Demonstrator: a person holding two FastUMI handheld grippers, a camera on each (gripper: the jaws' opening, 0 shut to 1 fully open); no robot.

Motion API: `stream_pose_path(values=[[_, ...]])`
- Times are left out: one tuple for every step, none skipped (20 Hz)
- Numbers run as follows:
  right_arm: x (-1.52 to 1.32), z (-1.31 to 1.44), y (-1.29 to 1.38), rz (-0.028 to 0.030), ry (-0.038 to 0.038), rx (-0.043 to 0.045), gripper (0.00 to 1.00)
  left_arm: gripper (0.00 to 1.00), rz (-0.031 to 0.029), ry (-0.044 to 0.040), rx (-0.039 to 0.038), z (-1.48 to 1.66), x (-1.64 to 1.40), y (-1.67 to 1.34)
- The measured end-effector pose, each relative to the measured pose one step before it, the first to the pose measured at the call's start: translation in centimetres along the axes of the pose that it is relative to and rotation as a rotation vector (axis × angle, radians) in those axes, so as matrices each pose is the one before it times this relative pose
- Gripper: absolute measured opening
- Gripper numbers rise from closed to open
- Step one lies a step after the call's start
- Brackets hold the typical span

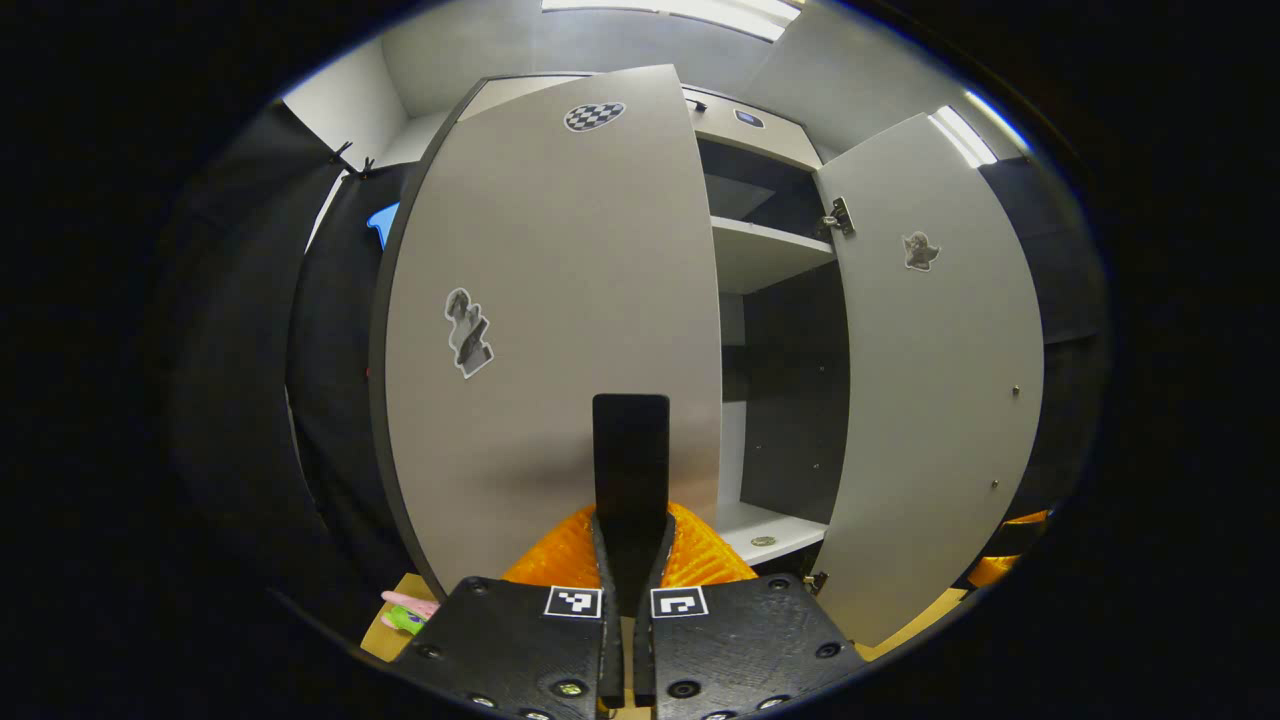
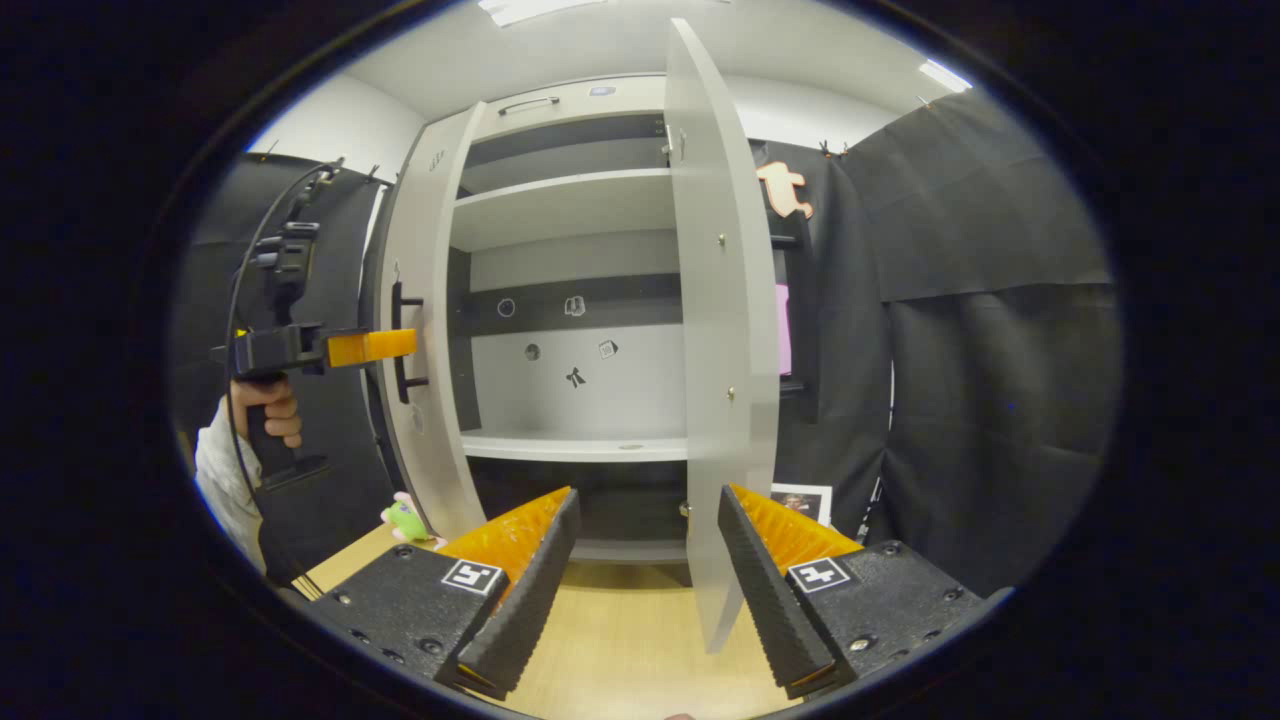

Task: Open the right door of the double-door shoe cabinet with the right hand, and open the left door with the left hand.

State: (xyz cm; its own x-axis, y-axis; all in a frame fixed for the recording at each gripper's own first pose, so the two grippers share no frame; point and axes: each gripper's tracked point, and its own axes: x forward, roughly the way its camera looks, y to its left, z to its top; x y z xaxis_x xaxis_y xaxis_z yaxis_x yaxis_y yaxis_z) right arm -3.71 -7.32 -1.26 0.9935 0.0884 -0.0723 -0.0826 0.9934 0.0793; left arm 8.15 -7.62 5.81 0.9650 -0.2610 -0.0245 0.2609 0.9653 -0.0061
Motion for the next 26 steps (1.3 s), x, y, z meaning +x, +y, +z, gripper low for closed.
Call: stream_pose_path(values=[[0.004,-0.113,0.143,0.00253,0.00234,-0.00390,0.89,0.04,0.00147,0.00966,0.00168,0.001,-0.712,0.358],[0.056,0.067,0.189,0.00419,0.00028,-0.00319,0.89,0.04,0.00503,0.00341,0.00265,0.120,-0.593,0.351],[0.280,-0.080,0.212,0.00431,0.00040,-0.00126,0.89,0.04,0.00929,-0.00001,0.00418,0.079,-0.793,0.437],[0.239,0.043,0.208,0.00566,0.00109,-0.00034,0.89,0.04,0.00951,-0.00119,0.00275,-0.045,-0.637,0.323],[0.112,-0.071,0.147,0.00497,0.00056,-0.00009,0.89,0.04,0.00901,-0.00012,0.00012,-0.137,-0.644,0.435],[0.176,0.033,0.169,0.00315,0.00054,0.00002,0.89,0.03,0.00957,-0.00090,0.00064,0.195,-0.667,0.567],[0.173,-0.015,0.214,0.00364,0.00091,0.00009,0.89,0.03,0.00918,0.00087,0.00182,-0.006,-0.594,0.581],[0.200,0.059,0.196,0.00409,0.00088,0.00051,0.89,0.03,0.00919,-0.00010,0.00107,-0.215,-0.527,0.664],[0.114,-0.043,0.206,0.00513,0.00036,0.00007,0.89,0.03,0.00646,0.00040,-0.00266,-0.064,-0.441,0.644],[0.215,0.065,0.215,0.00490,-0.00011,-0.00091,0.89,0.03,0.00475,-0.00054,-0.00496,0.046,-0.421,0.538],[0.135,0.001,0.191,0.00426,0.00073,-0.00128,0.89,0.14,0.00395,0.00132,-0.00716,0.061,-0.402,0.515],[0.088,0.006,0.260,0.00412,0.00017,-0.00153,0.89,0.03,0.00846,-0.00076,-0.00580,0.016,-0.475,0.492],[0.081,-0.034,0.275,0.00470,0.00157,-0.00273,0.89,0.03,0.01344,-0.00071,0.00380,0.048,-0.359,0.697],[0.200,-0.058,0.265,0.00479,0.00221,-0.00315,0.89,0.03,0.01782,-0.00274,0.00571,0.045,-0.488,0.758],[0.226,-0.030,0.298,0.00487,0.00306,-0.00372,0.89,0.02,0.02312,-0.00049,0.00863,-0.005,-0.335,0.876],[0.164,-0.010,0.257,0.00484,0.00165,-0.00350,0.89,0.02,0.02648,-0.00236,0.00604,-0.101,-0.358,1.026],[0.175,0.007,0.270,0.00546,-0.00057,-0.00239,0.89,0.02,0.02851,-0.00125,0.00599,0.045,-0.323,1.167],[0.206,0.038,0.288,0.00656,0.00107,-0.00242,0.89,0.02,0.02212,0.00416,0.01394,-0.062,-0.104,1.104],[0.152,0.034,0.317,0.00936,0.00230,-0.00289,0.89,0.01,0.01988,0.00570,0.01105,-0.235,0.048,1.045],[0.230,0.009,0.306,0.00836,0.00112,-0.00368,0.89,0.01,0.02178,0.00772,0.00623,-0.295,0.099,1.166],[0.230,-0.011,0.413,0.00516,-0.00082,-0.00373,0.89,0.01,0.02679,0.00871,0.00834,-0.178,0.058,1.184],[0.229,-0.056,0.324,0.00335,0.00025,-0.00378,0.89,0.01,0.01658,-0.00781,0.00042,-0.060,-0.199,1.426],[0.124,-0.265,0.177,0.00248,0.00431,-0.00313,0.89,0.01,-0.01682,-0.00253,-0.04303,-0.214,0.185,0.721],[0.168,-0.235,0.140,0.00173,0.00821,-0.00463,0.89,0.00,-0.02261,0.00212,-0.05595,-0.087,0.201,0.261],[0.049,-0.271,0.042,-0.00284,0.00923,-0.00561,0.89,0.00,-0.02316,-0.00127,-0.02847,-0.108,0.130,0.208],[-0.029,-0.103,-0.090,-0.00518,0.00430,-0.00387,0.89,0.00,-0.01997,-0.00568,-0.01666,-0.030,-0.045,-0.086]])
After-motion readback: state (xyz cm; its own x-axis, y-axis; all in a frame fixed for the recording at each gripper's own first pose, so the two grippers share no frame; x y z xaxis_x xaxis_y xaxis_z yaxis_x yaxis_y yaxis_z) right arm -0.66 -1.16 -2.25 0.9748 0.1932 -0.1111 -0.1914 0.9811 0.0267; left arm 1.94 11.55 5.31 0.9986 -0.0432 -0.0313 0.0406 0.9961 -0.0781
